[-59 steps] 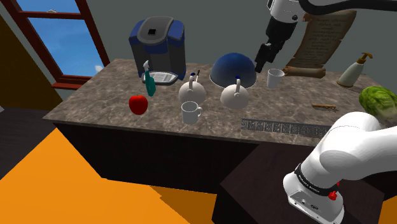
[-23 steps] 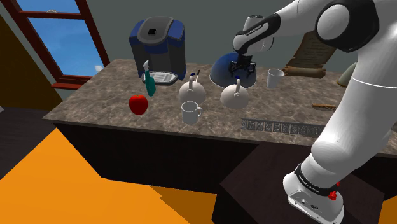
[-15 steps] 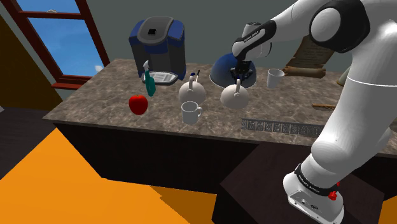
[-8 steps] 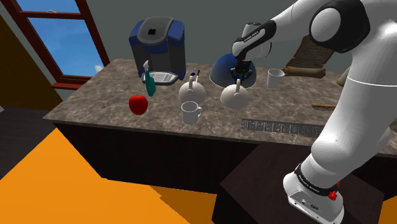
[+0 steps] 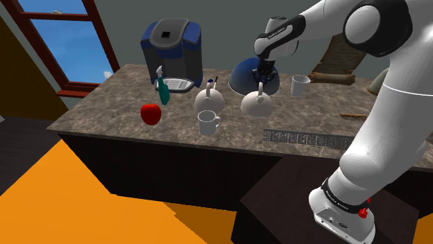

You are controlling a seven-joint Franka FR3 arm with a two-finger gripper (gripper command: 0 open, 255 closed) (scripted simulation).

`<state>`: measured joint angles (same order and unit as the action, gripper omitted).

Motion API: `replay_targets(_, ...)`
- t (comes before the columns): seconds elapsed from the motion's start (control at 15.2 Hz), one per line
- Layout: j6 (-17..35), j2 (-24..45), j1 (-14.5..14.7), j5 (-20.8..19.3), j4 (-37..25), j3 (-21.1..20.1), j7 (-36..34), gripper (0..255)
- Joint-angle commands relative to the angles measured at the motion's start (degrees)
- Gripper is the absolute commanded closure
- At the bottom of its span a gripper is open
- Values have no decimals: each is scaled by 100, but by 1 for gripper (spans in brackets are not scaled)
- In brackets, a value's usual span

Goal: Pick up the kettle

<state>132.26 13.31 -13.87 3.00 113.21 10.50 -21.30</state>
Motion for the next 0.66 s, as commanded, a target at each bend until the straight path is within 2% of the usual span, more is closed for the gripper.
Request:
replay_targets(0.0,-142,-96,2,-25,-58,10,-10,255)
replay_targets(0.59,-640,-329,15,-90,-327,26,-52,255)
